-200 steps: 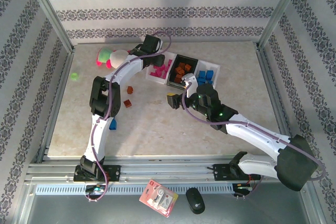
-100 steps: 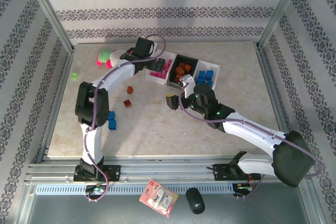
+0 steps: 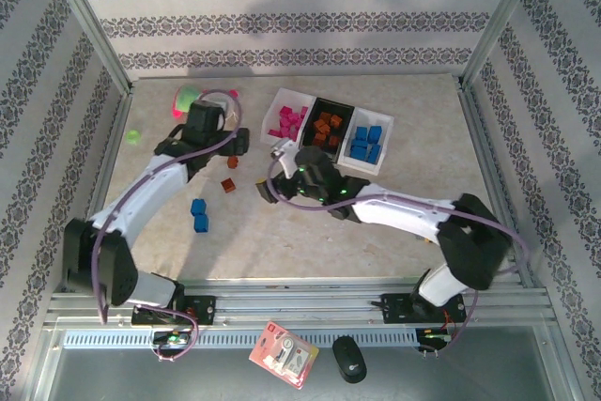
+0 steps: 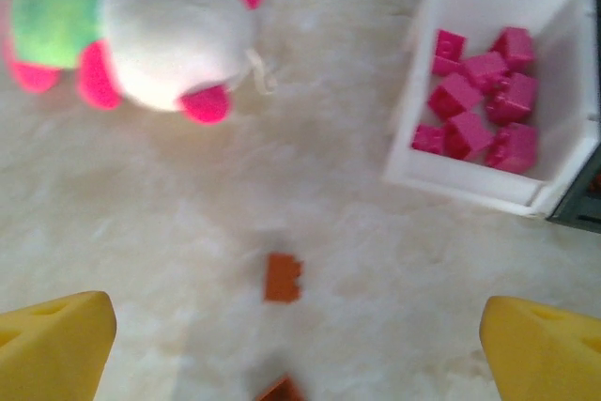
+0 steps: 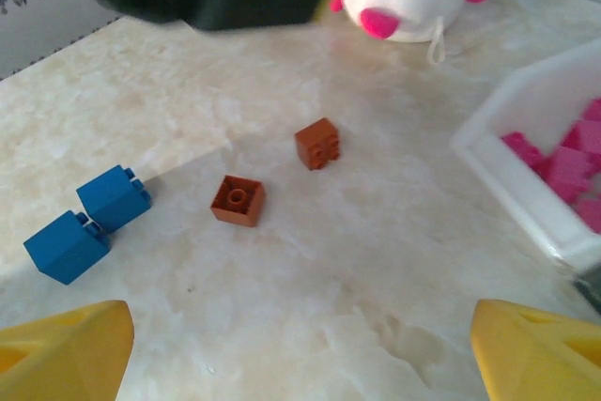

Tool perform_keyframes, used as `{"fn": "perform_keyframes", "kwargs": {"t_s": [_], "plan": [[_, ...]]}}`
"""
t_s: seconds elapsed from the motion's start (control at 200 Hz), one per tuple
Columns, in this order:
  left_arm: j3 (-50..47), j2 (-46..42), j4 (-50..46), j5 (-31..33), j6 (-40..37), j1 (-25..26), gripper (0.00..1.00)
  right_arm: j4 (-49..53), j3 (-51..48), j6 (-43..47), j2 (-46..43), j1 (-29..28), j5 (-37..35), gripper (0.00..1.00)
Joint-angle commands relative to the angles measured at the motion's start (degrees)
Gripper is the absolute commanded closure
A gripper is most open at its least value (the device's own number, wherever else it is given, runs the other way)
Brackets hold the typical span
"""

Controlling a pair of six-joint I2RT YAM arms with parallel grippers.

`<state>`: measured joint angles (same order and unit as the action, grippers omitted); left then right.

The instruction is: Sort the legos into containers by color

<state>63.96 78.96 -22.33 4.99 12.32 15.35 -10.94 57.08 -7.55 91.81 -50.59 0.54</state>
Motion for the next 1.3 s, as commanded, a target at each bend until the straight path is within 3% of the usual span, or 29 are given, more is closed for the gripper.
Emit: {"fn": "perform_keyframes", "kwargs": {"t_s": [0.0, 0.275, 0.645, 0.839, 1.114, 1.294], "plan": [[-1.9, -6.5, -7.2, 1.4, 5.1, -2.9, 0.01, 0.0, 5.9, -1.9, 7.0, -2.3, -2.7, 0.09], [-4.1, -13.6, -13.9, -0.7, 7.0, -9.3, 0.01, 6.3, 21.9, -5.6, 24.9, -5.7, -6.0, 0.11], [-6.3, -14.8, -13.2, -1.4, 6.1, -10.4, 0.01, 17.3, 39.4, -8.3, 41.0, -6.2, -6.0, 0.17], [-7.2, -15.0, -12.7, -1.8, 6.3, -10.4, 0.01, 19.7, 42.3, -9.2, 43.3, -6.2, -6.3, 0.35], [-7.8, -14.8, -12.0, -2.7, 6.6, -10.5, 0.01, 19.7, 41.8, -9.8, 42.5, -6.2, -6.3, 0.70], [-8.8, -14.8, -10.0, -5.7, 6.3, -10.4, 0.01, 18.5, 39.0, -10.6, 39.1, -6.2, -6.1, 0.72]]}}
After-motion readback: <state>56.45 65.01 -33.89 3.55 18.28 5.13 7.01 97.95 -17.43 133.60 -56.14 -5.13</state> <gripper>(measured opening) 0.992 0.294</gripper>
